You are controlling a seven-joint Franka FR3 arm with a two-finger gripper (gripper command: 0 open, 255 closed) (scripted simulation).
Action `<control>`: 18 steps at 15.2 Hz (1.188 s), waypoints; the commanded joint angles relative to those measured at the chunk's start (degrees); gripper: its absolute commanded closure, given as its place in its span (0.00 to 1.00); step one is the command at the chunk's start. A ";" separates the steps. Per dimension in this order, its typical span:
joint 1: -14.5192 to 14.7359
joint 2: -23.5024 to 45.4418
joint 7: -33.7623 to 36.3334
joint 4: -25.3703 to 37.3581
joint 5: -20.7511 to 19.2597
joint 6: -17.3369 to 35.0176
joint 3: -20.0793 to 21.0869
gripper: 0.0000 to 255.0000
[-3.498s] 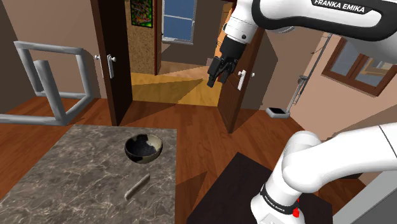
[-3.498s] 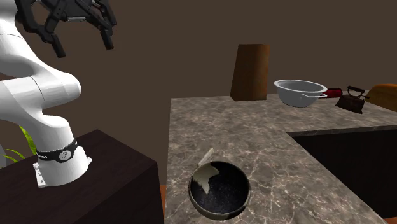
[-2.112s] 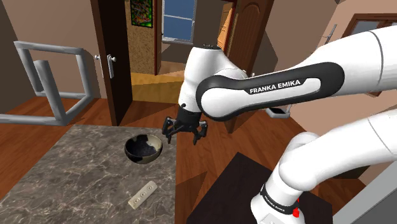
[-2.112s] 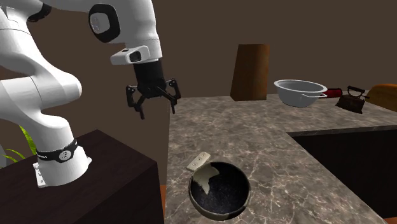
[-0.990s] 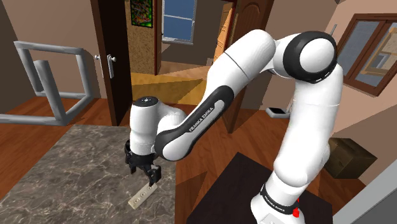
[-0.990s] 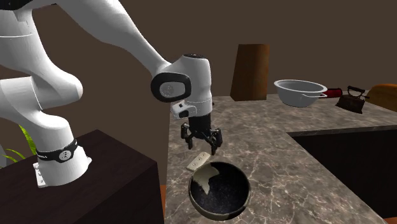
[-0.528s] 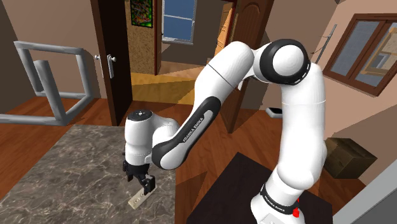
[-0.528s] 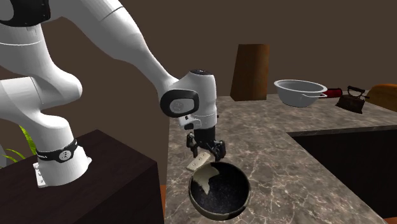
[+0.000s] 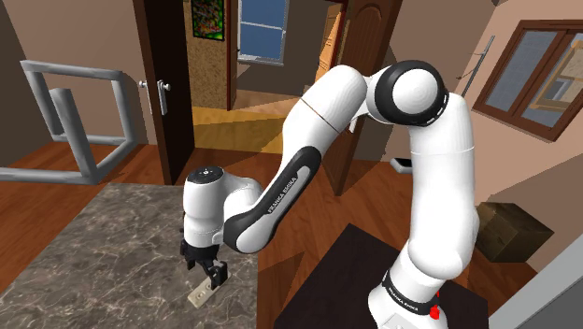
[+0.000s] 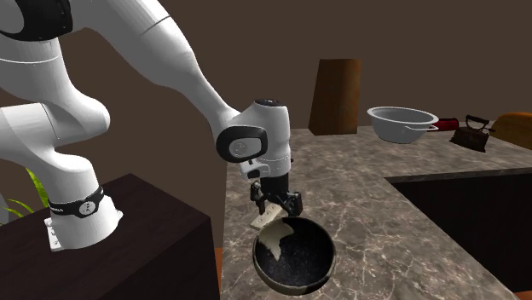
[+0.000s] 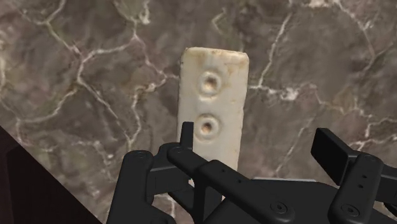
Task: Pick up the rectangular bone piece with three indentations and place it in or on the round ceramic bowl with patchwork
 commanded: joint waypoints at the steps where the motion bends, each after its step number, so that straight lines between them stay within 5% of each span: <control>1: 0.00 0.06 0.01 0.01 -0.03 0.03 -0.05 0.00; 2: -0.01 0.06 0.00 0.01 -0.02 0.03 -0.04 1.00; 11: -0.01 0.07 0.01 0.01 -0.04 0.02 -0.03 1.00; 18: -3.64 -4.64 -3.47 -0.40 5.22 -3.65 4.56 1.00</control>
